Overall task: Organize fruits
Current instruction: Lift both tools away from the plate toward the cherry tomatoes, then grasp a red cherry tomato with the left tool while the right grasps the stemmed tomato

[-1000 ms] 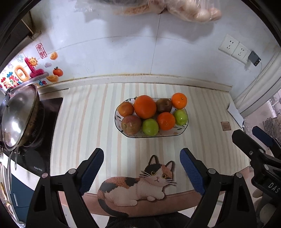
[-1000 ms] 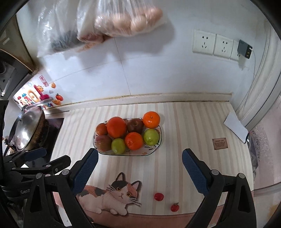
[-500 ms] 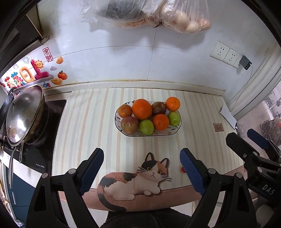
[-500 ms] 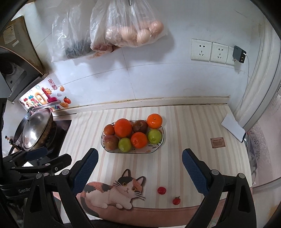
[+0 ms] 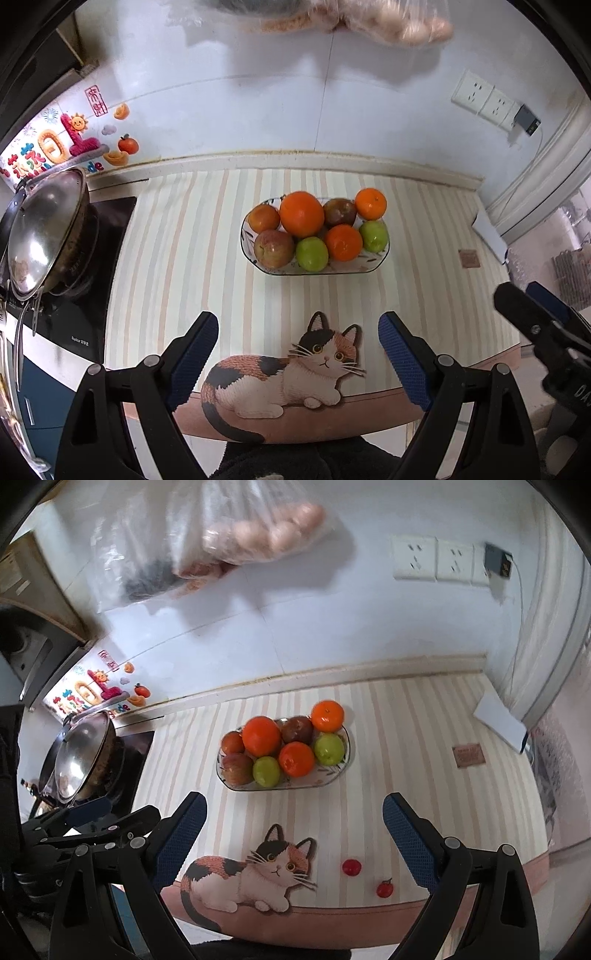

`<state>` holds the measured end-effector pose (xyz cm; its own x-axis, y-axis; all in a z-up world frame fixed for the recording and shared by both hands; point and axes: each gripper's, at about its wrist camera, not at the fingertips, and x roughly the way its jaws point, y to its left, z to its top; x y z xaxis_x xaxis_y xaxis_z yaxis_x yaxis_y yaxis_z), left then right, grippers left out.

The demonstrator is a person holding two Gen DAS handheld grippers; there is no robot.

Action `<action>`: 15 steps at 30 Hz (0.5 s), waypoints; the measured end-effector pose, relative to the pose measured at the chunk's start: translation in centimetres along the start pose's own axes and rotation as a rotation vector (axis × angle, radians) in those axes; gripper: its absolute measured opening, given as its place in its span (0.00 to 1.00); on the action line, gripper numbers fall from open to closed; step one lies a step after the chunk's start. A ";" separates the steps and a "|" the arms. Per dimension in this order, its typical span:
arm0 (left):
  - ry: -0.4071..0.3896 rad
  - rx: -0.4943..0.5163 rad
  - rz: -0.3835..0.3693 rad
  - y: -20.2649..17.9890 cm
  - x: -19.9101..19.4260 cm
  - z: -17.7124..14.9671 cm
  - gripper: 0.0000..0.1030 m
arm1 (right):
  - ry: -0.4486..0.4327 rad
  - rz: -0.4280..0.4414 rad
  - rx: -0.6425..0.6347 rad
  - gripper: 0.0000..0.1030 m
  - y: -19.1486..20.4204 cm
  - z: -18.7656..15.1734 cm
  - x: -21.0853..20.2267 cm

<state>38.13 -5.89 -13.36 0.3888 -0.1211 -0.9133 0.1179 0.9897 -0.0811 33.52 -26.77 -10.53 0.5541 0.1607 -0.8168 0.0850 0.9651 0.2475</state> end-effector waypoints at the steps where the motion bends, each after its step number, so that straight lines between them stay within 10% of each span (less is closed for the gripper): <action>1: 0.007 0.001 -0.001 -0.1 0.5 0.0 0.86 | 0.013 -0.002 0.022 0.95 -0.8 -0.2 0.5; 9: 0.122 0.107 0.000 -4.1 7.3 -0.7 0.86 | 0.131 -0.085 0.152 0.93 -8.1 -3.7 5.7; 15: 0.253 0.239 0.007 -8.7 13.3 -2.3 0.86 | 0.260 -0.119 0.201 0.69 -11.8 -8.1 10.7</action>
<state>40.17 -15.98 -25.70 0.1551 -0.0618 -0.9860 0.3382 0.9410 -0.0057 31.75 -34.77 -26.38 0.3036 0.1216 -0.9450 0.3119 0.9245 0.2192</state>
